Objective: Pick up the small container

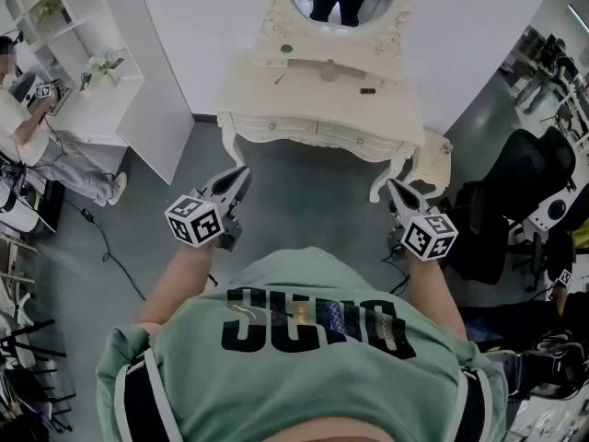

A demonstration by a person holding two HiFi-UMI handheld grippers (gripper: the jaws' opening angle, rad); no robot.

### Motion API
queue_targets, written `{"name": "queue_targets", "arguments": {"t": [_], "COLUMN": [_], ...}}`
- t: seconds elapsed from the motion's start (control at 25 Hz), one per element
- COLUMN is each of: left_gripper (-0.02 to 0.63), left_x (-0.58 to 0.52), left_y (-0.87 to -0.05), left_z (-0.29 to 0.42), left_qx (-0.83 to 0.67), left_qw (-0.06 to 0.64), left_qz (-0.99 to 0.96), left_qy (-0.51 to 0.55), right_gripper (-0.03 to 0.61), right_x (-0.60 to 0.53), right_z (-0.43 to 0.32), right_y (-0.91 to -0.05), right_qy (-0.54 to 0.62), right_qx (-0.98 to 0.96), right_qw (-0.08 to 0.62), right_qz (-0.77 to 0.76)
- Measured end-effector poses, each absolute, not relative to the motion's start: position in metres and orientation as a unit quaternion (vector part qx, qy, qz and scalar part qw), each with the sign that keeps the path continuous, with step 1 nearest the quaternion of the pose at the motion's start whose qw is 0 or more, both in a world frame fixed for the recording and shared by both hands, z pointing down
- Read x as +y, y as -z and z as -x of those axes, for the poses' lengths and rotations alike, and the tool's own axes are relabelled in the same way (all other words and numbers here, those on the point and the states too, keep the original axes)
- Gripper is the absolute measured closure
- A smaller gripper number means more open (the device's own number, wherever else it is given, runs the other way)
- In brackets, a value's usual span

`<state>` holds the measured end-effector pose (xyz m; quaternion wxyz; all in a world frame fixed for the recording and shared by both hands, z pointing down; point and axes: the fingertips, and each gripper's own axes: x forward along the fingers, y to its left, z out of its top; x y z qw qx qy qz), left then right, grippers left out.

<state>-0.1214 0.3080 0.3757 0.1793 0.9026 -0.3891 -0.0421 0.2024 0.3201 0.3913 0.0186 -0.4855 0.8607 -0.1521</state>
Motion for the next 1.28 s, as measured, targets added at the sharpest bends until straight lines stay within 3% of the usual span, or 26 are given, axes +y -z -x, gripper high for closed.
{"name": "queue_targets", "arguments": {"t": [0.68, 1.28], "left_gripper": [0.614, 0.614], "left_x": [0.31, 0.312], "left_y": [-0.378, -0.375], "left_z": [0.112, 0.032], "left_qx": [-0.395, -0.405], "left_qw": [0.18, 0.166], "left_qz": [-0.9, -0.897], "left_qy": [0.037, 0.054], "right_gripper": [0.572, 0.571], "right_x": [0.318, 0.327], "right_z": [-0.199, -0.251], "right_y": [-0.391, -0.394], "right_qy": [0.131, 0.113], "right_qx": [0.868, 0.895], "right_qw": [0.002, -0.02], "right_qz": [0.479, 0.43]}}
